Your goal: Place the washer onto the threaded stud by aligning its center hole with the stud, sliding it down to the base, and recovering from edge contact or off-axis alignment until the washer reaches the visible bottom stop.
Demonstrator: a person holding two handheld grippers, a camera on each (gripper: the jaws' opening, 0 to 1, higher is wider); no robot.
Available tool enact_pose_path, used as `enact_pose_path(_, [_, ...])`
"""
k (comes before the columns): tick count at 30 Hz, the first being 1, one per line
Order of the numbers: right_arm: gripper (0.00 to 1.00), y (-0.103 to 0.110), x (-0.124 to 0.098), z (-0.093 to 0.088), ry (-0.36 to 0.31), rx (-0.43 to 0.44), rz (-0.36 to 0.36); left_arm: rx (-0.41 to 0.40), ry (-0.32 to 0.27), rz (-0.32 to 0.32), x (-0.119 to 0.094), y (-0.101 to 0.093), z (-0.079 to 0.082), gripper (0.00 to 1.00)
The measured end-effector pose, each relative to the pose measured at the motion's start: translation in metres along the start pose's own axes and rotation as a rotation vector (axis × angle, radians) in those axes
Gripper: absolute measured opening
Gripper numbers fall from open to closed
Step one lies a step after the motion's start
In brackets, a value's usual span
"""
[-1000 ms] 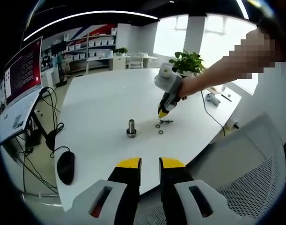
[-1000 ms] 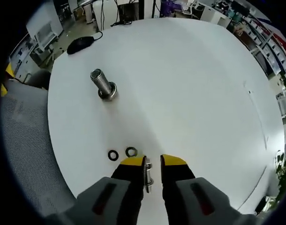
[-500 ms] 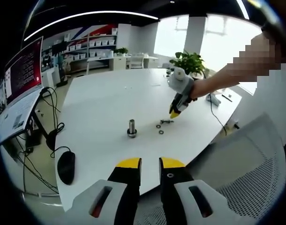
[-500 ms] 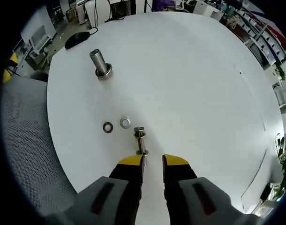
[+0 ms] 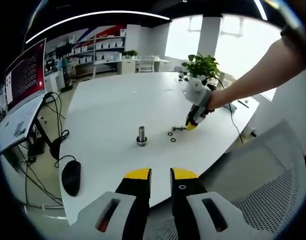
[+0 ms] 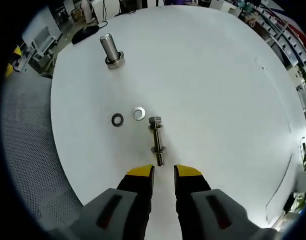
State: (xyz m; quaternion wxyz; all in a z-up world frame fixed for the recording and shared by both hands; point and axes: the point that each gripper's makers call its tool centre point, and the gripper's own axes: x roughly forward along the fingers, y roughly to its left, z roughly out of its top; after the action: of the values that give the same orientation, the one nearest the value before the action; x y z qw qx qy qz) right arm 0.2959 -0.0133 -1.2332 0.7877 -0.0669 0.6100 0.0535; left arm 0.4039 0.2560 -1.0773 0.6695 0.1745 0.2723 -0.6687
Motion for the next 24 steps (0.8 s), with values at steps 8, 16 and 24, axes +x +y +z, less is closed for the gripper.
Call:
enact_pose_path(8, [0.17, -0.002, 0.006, 0.001, 0.0, -0.046, 0.007, 0.0, 0.004, 0.0, 0.001, 0.001, -0.002, 0.13])
enact_pose_path(16, [0.09, 0.002, 0.007, 0.004, 0.007, -0.077, 0.018, 0.001, 0.008, 0.001, 0.0, 0.0, -0.001, 0.12])
enact_pose_path(24, [0.08, 0.003, 0.0, 0.012, 0.013, -0.085, 0.034, 0.001, 0.008, 0.001, 0.0, 0.0, -0.001, 0.12])
